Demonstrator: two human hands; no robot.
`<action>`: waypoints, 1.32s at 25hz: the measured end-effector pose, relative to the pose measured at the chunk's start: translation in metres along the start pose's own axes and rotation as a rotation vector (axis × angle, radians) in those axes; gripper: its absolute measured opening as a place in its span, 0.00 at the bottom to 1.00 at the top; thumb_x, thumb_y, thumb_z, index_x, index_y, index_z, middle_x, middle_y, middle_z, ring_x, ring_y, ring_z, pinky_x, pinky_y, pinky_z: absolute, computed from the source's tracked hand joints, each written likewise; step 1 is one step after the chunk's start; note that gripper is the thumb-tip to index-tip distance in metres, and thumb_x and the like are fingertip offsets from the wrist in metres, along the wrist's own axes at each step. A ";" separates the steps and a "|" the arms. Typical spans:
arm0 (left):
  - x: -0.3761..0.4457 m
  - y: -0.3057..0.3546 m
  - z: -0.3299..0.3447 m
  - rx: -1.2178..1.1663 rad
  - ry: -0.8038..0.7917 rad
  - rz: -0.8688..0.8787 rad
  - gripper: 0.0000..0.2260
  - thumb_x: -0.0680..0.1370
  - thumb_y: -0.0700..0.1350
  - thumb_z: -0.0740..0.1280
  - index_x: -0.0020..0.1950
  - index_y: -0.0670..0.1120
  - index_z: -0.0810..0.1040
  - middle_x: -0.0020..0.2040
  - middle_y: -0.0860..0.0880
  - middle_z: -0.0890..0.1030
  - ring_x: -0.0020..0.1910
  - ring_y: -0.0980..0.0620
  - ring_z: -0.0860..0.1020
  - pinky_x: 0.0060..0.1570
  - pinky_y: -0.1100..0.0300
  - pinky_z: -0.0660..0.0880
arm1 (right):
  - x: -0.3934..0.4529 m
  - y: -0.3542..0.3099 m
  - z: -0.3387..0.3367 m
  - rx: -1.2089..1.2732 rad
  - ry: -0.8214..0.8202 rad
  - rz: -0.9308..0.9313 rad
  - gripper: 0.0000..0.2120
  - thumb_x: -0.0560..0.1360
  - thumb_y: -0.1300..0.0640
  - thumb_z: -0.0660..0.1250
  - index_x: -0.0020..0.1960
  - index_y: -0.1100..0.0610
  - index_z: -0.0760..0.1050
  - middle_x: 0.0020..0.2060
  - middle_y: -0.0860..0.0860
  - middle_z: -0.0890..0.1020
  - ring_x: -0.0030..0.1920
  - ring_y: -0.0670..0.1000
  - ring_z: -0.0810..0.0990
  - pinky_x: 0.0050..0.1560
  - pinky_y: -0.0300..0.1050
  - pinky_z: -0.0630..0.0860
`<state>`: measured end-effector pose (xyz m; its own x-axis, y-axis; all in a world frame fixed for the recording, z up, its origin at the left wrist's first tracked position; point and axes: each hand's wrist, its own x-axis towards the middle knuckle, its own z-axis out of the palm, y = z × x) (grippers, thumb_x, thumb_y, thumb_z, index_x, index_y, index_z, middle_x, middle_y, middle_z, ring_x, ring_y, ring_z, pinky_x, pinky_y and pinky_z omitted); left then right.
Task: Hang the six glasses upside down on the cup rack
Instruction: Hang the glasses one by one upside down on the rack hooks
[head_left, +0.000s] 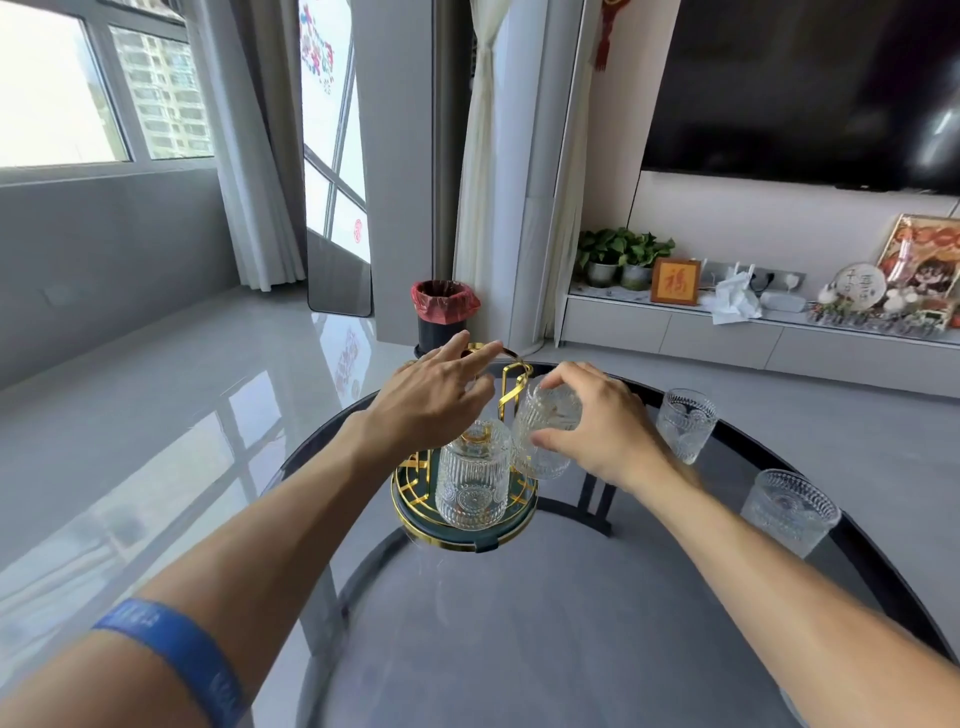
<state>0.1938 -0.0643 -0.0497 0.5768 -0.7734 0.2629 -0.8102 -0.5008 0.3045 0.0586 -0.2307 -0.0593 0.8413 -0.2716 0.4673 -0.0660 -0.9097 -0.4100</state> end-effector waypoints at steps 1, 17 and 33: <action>-0.001 -0.001 0.000 0.000 0.000 -0.001 0.24 0.82 0.56 0.48 0.79 0.60 0.54 0.82 0.44 0.51 0.77 0.42 0.61 0.68 0.43 0.63 | 0.000 0.000 0.006 -0.023 -0.039 -0.019 0.21 0.61 0.49 0.79 0.49 0.49 0.73 0.49 0.43 0.78 0.48 0.49 0.76 0.42 0.44 0.68; -0.014 0.046 0.012 0.080 0.106 -0.109 0.29 0.81 0.60 0.55 0.80 0.53 0.54 0.82 0.44 0.50 0.80 0.41 0.48 0.74 0.36 0.43 | -0.082 0.026 -0.012 0.168 0.008 0.185 0.26 0.71 0.53 0.72 0.68 0.47 0.70 0.70 0.44 0.69 0.66 0.43 0.68 0.59 0.37 0.63; -0.090 0.258 0.179 -0.508 -0.285 0.124 0.48 0.66 0.57 0.75 0.79 0.55 0.52 0.72 0.49 0.71 0.69 0.47 0.72 0.64 0.52 0.71 | -0.206 0.107 -0.099 0.301 0.078 1.087 0.27 0.70 0.31 0.52 0.46 0.52 0.75 0.42 0.53 0.82 0.43 0.60 0.82 0.46 0.59 0.80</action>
<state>-0.0851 -0.1935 -0.1585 0.3737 -0.9232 0.0900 -0.6781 -0.2057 0.7056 -0.1744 -0.3029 -0.1218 0.3800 -0.9010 -0.2095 -0.6015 -0.0686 -0.7960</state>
